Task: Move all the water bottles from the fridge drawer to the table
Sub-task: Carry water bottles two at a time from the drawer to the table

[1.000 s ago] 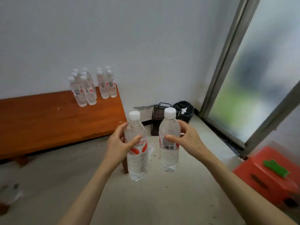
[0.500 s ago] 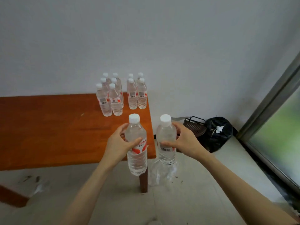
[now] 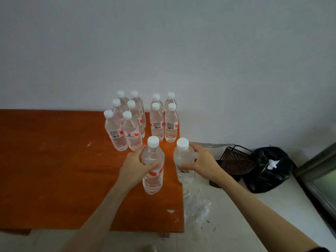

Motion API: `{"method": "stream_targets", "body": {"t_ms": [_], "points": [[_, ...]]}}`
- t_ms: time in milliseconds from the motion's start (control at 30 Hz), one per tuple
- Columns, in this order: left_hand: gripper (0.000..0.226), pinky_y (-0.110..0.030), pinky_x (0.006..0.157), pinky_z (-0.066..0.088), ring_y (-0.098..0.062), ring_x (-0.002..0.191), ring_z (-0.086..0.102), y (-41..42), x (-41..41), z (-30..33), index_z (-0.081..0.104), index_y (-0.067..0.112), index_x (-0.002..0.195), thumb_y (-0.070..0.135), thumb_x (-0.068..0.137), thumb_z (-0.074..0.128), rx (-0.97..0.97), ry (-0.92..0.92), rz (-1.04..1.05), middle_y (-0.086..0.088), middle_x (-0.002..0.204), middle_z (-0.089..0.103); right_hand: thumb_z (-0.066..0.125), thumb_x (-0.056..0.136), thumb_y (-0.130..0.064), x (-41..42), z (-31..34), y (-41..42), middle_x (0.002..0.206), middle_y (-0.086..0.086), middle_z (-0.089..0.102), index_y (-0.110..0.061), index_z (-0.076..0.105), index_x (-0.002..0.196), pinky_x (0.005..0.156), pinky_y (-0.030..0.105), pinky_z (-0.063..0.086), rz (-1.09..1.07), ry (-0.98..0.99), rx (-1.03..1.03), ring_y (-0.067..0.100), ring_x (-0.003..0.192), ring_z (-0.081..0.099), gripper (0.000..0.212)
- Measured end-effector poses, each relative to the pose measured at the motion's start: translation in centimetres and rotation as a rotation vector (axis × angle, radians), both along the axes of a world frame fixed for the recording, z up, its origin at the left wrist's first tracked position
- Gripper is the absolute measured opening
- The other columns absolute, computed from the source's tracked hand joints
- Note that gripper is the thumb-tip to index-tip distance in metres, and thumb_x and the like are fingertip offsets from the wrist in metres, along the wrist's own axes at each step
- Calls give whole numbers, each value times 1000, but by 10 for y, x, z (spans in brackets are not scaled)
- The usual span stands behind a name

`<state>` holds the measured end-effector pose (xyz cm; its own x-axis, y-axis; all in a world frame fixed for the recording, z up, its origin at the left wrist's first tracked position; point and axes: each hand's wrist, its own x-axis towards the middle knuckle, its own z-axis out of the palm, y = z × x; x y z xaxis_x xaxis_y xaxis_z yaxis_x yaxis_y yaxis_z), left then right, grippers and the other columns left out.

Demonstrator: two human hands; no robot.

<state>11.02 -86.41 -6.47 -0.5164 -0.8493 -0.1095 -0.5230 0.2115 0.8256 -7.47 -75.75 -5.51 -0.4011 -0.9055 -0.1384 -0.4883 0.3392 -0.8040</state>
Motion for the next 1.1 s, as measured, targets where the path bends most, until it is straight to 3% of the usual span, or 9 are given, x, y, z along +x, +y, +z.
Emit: {"method": "stream_targets", "body": {"t_ms": [200, 300, 400, 533, 667, 733, 833, 967, 1100], "points": [[72, -22, 90, 39, -3, 110, 46, -68, -33, -15, 42, 23, 134, 32, 71, 75, -27, 33, -122, 11, 125, 51, 79, 70, -25, -27, -22, -69, 138, 3, 35, -23, 38, 135, 107, 41, 32, -40, 52, 75, 22, 128, 35, 78], [74, -27, 96, 40, 1, 111, 43, -100, -50, -23, 38, 24, 137, 31, 73, 75, -23, 24, -201, 12, 129, 50, 79, 69, -28, -36, -35, -100, 139, 3, 37, -28, 37, 136, 105, 42, 37, -95, 20, 97, 22, 127, 38, 79], [68, -31, 100, 43, 2, 114, 46, -125, -64, -32, 37, 37, 131, 29, 75, 73, -17, 34, -257, 12, 132, 50, 80, 68, -28, -43, -44, -123, 137, 2, 39, -30, 40, 134, 103, 44, 41, -124, 5, 99, 22, 124, 42, 77], [66, -47, 107, 37, -11, 132, 39, -148, -73, -48, 35, 36, 135, 33, 78, 70, -31, 1, -283, 9, 143, 43, 81, 67, -28, -48, -51, -144, 127, -5, 40, -32, 41, 132, 100, 35, 39, -129, -18, 120, 13, 115, 42, 76], [67, -29, 112, 18, -3, 126, 26, -159, -76, -58, 30, 21, 140, 20, 83, 66, -91, -42, -262, 3, 141, 29, 75, 53, -57, -50, -71, -157, 128, -5, 48, -44, 42, 128, 97, 44, 47, -138, -29, 133, 16, 117, 48, 83], [67, -23, 110, 18, 0, 119, 21, -163, -77, -59, 30, 17, 140, 16, 83, 66, -120, -38, -283, 0, 135, 26, 74, 53, -61, -52, -76, -158, 129, -4, 47, -46, 40, 129, 97, 44, 48, -146, -35, 150, 16, 116, 49, 84], [66, -18, 106, 17, -2, 119, 22, -168, -81, -59, 30, 14, 140, 16, 84, 65, -139, -26, -290, -3, 133, 27, 77, 66, -46, -49, -63, -159, 132, -3, 42, -42, 38, 133, 98, 35, 44, -168, -28, 149, 15, 117, 45, 78], [66, -20, 106, 15, 0, 120, 20, -167, -81, -63, 28, 18, 142, 17, 86, 63, -150, -17, -273, -2, 137, 27, 76, 74, -31, -46, -60, -159, 132, -4, 36, -36, 35, 135, 99, 35, 39, -188, -48, 127, 13, 119, 38, 73], [66, -2, 99, 11, 7, 115, 18, -157, -78, -64, 28, 17, 142, 16, 86, 62, -152, 17, -206, -1, 139, 29, 76, 75, -22, -33, -60, -154, 136, -2, 39, -30, 35, 135, 101, 38, 41, -258, -122, 63, 15, 122, 42, 73]]}}
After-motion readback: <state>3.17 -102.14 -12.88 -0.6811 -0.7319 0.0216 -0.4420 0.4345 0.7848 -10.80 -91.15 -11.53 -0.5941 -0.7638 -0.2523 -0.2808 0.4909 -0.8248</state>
